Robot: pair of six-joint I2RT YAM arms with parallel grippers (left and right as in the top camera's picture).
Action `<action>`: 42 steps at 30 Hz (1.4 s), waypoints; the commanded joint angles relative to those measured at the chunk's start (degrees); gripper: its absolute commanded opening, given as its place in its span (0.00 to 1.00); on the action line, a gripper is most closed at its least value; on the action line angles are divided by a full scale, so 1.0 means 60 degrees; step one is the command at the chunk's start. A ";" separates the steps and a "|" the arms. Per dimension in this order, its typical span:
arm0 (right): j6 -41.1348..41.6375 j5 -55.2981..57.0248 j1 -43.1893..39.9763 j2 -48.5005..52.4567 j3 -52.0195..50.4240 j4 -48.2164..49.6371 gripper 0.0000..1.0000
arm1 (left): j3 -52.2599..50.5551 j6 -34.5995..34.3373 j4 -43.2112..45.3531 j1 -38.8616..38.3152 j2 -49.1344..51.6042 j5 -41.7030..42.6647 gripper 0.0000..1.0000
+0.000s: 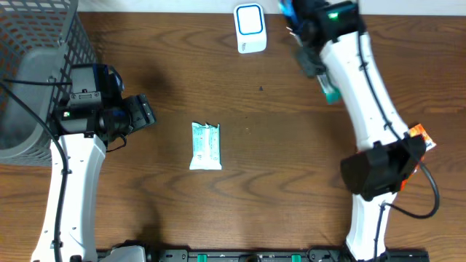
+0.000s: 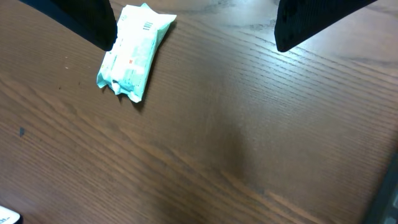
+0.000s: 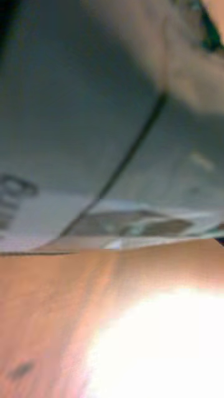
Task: Scan the item barcode
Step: 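Carry the gloves pack right and release it at the table's right edge, then move the right gripper left toward the pale green wipes packet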
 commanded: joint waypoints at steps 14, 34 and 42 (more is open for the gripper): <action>0.0976 -0.2583 -0.3599 0.0182 -0.4809 0.1249 0.52 | 0.0124 0.0087 -0.0015 0.0033 -0.0033 -0.0058 0.82; 0.0969 -1.0214 -0.3657 0.0168 -0.4645 0.2091 0.99 | 0.0124 0.0084 -0.0015 0.0033 -0.0033 -0.0058 0.82; 0.1122 -1.0528 -0.1723 0.0171 -0.4743 0.2863 0.88 | 0.0124 0.0084 -0.0015 0.0033 -0.0033 -0.0058 0.82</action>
